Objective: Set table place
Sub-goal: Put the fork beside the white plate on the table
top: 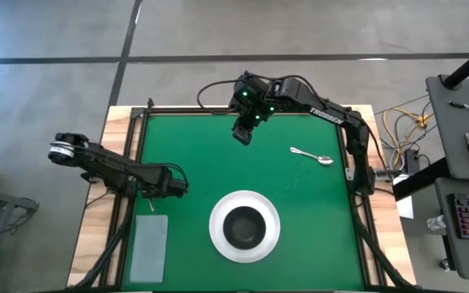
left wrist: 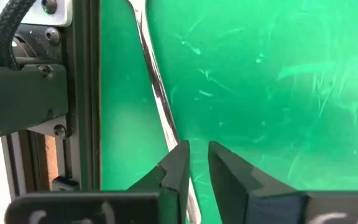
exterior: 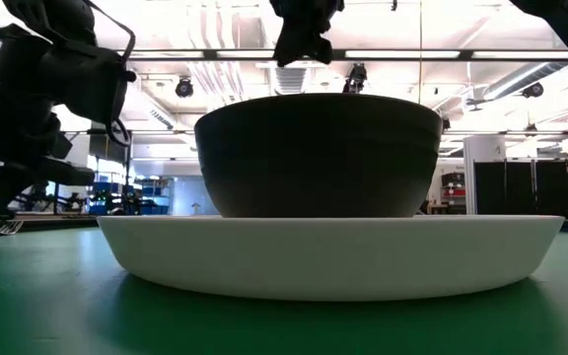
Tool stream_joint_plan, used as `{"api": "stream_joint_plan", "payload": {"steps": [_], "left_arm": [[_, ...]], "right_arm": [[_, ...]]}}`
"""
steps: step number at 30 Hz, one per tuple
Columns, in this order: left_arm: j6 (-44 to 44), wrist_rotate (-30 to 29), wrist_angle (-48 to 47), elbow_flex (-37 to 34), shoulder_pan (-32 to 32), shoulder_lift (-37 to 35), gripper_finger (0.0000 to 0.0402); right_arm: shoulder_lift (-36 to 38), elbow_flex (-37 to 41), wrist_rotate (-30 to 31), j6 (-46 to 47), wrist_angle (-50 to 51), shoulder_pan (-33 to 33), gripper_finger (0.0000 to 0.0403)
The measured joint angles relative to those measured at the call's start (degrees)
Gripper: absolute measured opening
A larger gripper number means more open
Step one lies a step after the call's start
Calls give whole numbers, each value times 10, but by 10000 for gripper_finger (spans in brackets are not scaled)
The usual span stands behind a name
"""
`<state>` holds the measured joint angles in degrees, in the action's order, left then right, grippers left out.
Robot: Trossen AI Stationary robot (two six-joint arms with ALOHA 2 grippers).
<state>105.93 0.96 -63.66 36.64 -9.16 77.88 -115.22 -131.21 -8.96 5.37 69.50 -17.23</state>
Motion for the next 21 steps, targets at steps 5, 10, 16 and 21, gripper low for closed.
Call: {"api": "stream_joint_plan", "payload": {"steps": [5, 10, 16, 21], "left_arm": [[-4, 6, -2, 2, -24, -5, 4], [-12, 28, -3, 4, -52, 4, 2], [-26, 36, -19, 18, -110, 3, 1], [-33, 1, -8, 4, -143, 46, 0]], "right_arm": [[0, 21, -2, 1, -1, -8, 69], [0, 36, -2, 7, -7, -13, 64], [0, 40, -3, 10, -14, -13, 63], [0, 40, -2, 21, -34, -13, 63]]}}
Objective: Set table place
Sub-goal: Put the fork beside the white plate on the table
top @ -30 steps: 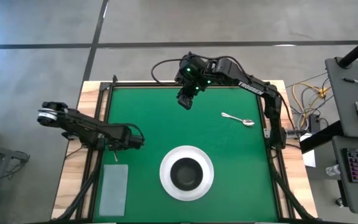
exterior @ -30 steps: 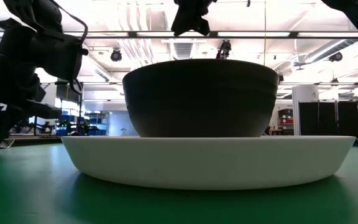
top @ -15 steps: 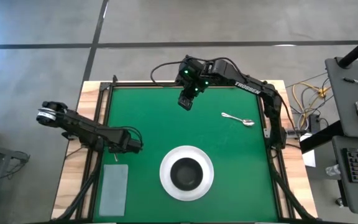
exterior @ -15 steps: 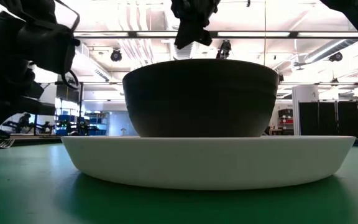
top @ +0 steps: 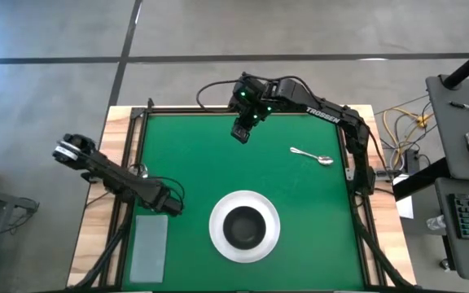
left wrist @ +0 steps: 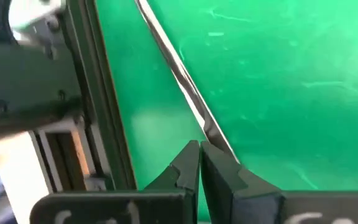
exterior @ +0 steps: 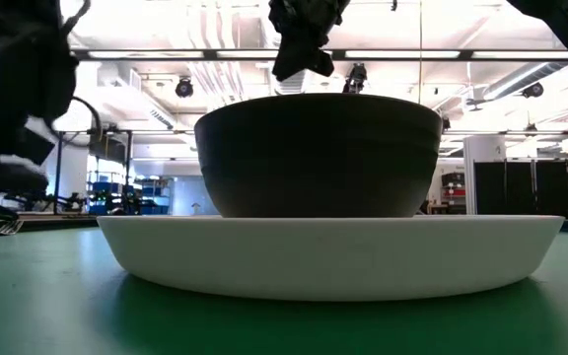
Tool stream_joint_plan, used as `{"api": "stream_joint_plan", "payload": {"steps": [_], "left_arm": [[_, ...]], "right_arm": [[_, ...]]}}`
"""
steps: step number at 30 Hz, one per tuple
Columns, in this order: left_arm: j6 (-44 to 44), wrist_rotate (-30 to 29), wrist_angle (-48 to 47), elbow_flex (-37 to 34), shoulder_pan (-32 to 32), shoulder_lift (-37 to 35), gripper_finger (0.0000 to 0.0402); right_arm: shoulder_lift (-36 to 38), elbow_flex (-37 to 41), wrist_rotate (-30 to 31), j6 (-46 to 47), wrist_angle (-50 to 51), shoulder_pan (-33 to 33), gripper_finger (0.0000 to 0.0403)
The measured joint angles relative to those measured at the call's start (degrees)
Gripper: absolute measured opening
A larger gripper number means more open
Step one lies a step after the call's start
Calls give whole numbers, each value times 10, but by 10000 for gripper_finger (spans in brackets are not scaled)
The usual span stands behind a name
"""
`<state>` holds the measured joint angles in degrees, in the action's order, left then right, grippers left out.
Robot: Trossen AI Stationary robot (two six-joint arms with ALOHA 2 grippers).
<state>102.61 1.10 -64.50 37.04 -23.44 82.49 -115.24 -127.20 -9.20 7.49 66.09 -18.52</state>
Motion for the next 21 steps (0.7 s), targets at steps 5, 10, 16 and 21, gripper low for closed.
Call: {"api": "stream_joint_plan", "payload": {"steps": [5, 10, 16, 21], "left_arm": [[-73, -3, -1, -1, -10, 64, 0], [-84, -30, -3, 4, -11, 77, 0], [-75, -116, 5, 7, -9, 73, 0], [-74, -163, 30, 6, -8, 74, 0]], "right_arm": [[0, 0, 0, 22, -10, 0, 64], [0, 0, 0, 42, -9, 0, 63], [0, 0, 0, 60, -7, 0, 63], [0, 0, 0, 61, -3, 2, 63]]}}
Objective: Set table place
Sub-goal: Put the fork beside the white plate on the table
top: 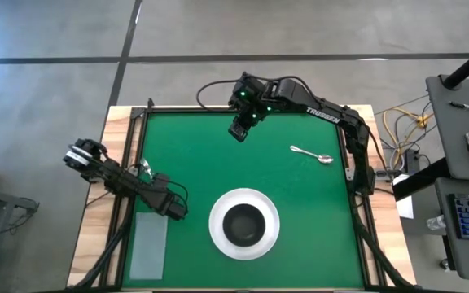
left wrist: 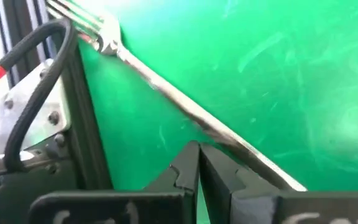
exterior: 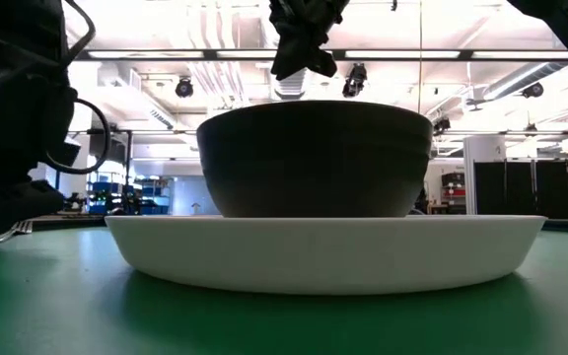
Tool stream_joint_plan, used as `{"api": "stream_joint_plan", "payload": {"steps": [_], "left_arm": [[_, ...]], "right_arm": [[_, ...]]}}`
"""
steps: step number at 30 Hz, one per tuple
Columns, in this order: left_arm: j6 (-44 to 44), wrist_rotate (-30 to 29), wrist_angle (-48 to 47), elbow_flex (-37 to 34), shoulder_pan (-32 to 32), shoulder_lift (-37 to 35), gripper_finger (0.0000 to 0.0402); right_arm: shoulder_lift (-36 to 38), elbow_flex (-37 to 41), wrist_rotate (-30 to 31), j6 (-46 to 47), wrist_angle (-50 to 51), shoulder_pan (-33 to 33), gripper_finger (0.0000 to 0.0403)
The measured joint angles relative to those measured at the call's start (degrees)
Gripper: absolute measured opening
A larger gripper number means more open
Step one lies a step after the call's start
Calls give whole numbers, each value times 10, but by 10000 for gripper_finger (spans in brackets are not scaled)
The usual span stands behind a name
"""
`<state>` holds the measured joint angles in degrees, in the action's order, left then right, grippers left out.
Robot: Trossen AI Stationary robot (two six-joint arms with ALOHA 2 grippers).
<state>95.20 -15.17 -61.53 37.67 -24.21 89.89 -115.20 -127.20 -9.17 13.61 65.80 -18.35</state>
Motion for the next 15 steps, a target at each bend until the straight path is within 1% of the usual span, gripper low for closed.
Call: {"api": "stream_joint_plan", "payload": {"steps": [2, 4, 7, 9, 15], "left_arm": [[0, -17, 13, -3, 1, -1, 0], [1, -47, 27, -4, 2, -1, 0], [3, -117, 62, -5, 2, 0, 0], [4, -150, 75, -4, 3, 0, 0], [3, -201, 72, 8, 2, -20, 0]], "right_arm": [[0, 0, 0, 6, 0, 1, 64], [0, 0, 0, 12, 0, 1, 65], [0, 0, 1, 14, 0, 1, 65], [0, 0, 1, 14, 0, 1, 65], [0, 0, 2, 14, 0, 1, 66]]}}
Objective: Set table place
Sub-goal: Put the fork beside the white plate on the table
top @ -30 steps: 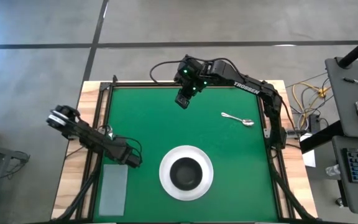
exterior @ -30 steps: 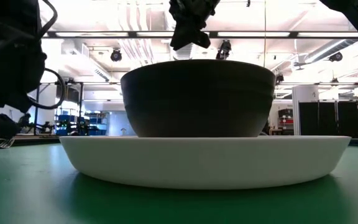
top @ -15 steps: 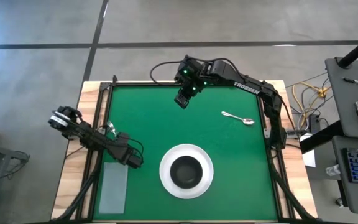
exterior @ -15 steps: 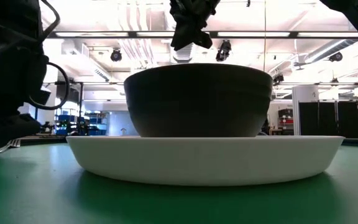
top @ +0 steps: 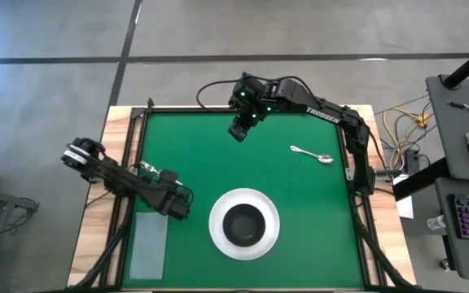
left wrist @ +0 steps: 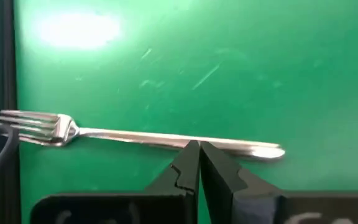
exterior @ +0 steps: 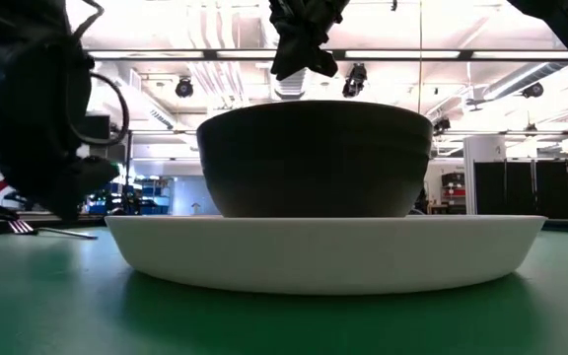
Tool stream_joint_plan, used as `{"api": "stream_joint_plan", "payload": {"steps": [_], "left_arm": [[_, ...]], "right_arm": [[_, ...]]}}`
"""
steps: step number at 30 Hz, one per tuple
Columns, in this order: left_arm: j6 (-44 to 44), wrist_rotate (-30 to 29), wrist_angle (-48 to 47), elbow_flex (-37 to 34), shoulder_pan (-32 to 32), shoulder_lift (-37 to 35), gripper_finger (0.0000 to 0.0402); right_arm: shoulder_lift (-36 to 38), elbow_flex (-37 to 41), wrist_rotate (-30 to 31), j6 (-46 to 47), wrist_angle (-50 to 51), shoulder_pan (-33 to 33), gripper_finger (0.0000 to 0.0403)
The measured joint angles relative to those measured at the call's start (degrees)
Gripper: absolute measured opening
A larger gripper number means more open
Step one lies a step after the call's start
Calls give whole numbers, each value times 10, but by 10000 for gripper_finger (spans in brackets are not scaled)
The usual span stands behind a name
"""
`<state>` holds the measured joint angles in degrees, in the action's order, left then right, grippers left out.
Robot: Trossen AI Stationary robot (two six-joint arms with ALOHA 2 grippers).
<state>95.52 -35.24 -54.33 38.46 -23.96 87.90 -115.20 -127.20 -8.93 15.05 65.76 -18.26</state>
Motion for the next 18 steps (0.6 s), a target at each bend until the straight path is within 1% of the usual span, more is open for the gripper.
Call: {"api": "stream_joint_plan", "payload": {"steps": [3, 5, 7, 12, 16, 18], "left_arm": [[-18, -14, -1, 4, 0, -26, 0], [-60, -10, -8, 13, 1, -52, 0], [-117, 11, -25, 28, 7, -84, 0], [-312, 59, -94, 77, 53, -149, 0], [-505, 88, -175, 125, 118, -161, 5], [-596, 121, -205, 147, 159, -155, 19]], "right_arm": [[0, 0, 0, 0, 0, 0, 66], [0, 0, 0, 0, 0, 0, 66], [0, 0, 0, -1, 0, 0, 66], [0, 0, -1, -26, -4, 5, 66], [0, 0, -5, -40, -4, 9, 66], [0, 0, -5, -45, 2, 9, 66]]}}
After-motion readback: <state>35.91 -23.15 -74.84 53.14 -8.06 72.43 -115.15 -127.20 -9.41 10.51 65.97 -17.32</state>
